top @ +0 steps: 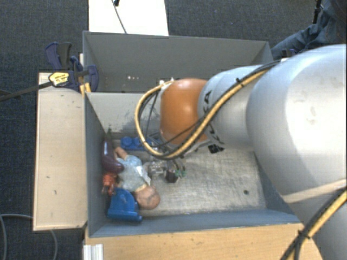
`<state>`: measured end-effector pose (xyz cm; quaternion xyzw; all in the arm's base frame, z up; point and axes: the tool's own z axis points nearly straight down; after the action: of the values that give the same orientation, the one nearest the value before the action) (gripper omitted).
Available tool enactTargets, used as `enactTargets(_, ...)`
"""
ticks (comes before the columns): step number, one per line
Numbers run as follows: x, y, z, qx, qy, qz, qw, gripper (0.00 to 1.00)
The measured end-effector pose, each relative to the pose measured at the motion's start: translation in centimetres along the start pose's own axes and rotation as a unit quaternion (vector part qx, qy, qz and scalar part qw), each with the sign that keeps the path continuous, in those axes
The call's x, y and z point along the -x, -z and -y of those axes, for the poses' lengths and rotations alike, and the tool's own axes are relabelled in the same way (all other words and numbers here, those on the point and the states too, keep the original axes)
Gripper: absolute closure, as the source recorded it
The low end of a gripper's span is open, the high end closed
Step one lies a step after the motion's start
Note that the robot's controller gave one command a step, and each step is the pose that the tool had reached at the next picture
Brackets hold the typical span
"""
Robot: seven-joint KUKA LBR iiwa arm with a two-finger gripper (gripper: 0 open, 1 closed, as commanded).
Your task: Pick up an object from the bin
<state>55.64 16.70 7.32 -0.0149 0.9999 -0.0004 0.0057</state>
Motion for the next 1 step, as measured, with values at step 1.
enactTargets(1,-0.75,4.33,0.14,-0.002,0.008,-0.0088,0.9999,1.0)
